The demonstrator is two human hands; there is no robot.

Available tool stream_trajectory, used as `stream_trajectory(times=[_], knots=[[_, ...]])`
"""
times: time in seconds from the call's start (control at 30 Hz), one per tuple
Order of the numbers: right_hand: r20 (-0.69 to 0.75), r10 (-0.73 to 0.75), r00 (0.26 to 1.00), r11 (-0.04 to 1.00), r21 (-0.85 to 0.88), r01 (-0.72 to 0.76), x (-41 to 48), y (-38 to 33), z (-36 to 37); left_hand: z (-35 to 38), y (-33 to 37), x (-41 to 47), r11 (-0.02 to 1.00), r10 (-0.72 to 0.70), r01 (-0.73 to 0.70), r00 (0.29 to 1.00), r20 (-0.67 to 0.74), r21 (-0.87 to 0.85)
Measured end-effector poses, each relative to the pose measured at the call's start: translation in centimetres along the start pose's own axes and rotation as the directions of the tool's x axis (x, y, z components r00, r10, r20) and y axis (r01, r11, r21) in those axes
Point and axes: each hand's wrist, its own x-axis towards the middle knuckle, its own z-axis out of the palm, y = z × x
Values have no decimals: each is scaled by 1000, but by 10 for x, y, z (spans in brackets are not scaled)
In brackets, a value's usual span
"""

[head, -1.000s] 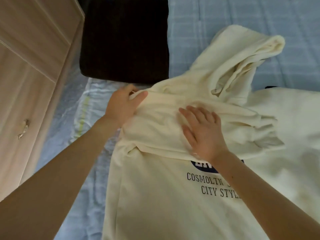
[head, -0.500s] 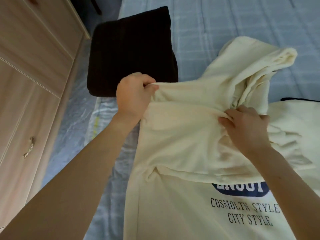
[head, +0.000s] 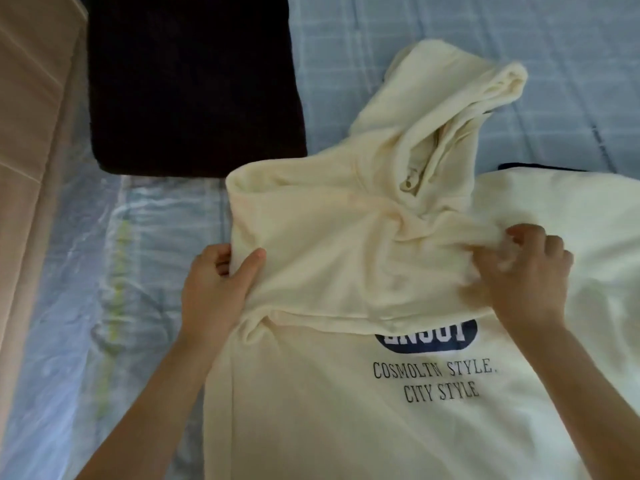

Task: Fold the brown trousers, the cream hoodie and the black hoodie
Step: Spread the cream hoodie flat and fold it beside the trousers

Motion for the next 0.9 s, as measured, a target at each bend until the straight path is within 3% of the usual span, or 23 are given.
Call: stream_trajectory(times=[0.07,0.13,0.3,0.4,0.47,0.53,0.57,0.63,0.67,0.77,0.9], knots=[[81,89,993,994,-77,-83,1,14,3,7,-1,-4,994,60,-61,998,9,87],[88,78,993,991,-116,-68,1,16,7,13,1,-5,981,116,-117,993,18,154],[203,116,972,986,96,-138,3,26,-3,11,3,-4,959,227,-228,974,25,165],[77,138,987,979,143,-148,12,45,-35,11,10,-7,961,210,-216,976,54,174],[52,142,989,989,40,-144,13,50,-45,13,19,-15,939,211,-216,976,48,267],[-35,2,999,992,-123,-7,3,42,-41,19,27,-28,793,394,-339,919,-1,506],[-93,-134,987,979,-165,117,-4,31,-37,25,32,-37,674,530,-444,847,32,590],[-49,-389,920,913,-154,378,-17,6,-20,43,37,-52,457,674,-634,704,222,623],[53,-477,877,865,-150,479,-23,1,-10,54,35,-57,401,658,-681,679,325,612],[334,-481,811,812,-179,555,-23,17,17,75,15,-53,370,513,-680,717,472,633],[363,-464,808,838,-117,534,-16,37,23,79,6,-48,365,413,-646,758,505,671]])
